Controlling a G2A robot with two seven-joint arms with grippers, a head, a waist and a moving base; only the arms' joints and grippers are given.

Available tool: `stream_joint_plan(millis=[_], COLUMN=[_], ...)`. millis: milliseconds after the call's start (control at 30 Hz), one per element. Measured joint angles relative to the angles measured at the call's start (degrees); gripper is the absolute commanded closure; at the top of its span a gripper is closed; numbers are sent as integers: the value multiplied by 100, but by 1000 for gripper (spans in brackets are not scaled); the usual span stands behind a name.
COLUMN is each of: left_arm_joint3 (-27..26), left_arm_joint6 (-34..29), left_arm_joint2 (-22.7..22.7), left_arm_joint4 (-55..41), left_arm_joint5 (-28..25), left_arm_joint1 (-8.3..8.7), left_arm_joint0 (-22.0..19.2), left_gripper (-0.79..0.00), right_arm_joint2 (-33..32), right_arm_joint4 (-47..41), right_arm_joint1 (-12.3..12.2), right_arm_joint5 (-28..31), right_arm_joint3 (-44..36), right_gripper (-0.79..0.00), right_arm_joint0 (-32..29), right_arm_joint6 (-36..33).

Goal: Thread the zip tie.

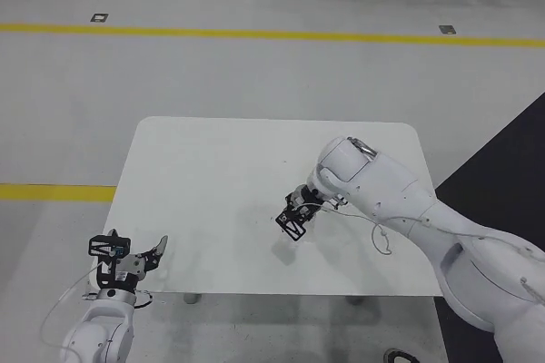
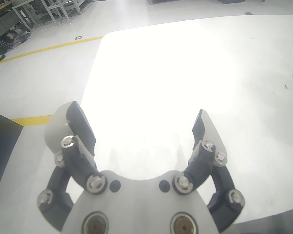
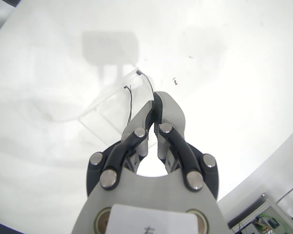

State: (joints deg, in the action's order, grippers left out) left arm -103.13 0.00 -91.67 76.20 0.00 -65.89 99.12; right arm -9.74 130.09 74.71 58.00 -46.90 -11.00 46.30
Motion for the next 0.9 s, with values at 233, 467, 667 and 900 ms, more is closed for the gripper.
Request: stream_joint_plan(millis=[233, 467, 667, 900], left_arm_joint3=[0, 0, 0, 0], left_arm_joint6=[0, 0, 0, 0], left_arm_joint2=[0, 0, 0, 0], left_arm_joint4=[0, 0, 0, 0], left_arm_joint5=[0, 0, 0, 0], left_arm_joint1=[0, 0, 0, 0], left_arm_joint0=[0, 0, 0, 0], left_gripper=[-785, -785, -785, -785], right_arm_joint2=[0, 0, -1, -304], right_arm_joint4=[-994, -1716, -1710, -2159], right_arm_joint1=[-1136, -1922, -1908, -2015], right_arm_joint5=[0, -222, -215, -1361], right_arm_joint3=[-1614, -2903, -2883, -3147], right_gripper=[0, 0, 0, 0], right_arm_joint0=[131, 150, 150, -233], right_arm_joint6=[0, 221, 213, 1090])
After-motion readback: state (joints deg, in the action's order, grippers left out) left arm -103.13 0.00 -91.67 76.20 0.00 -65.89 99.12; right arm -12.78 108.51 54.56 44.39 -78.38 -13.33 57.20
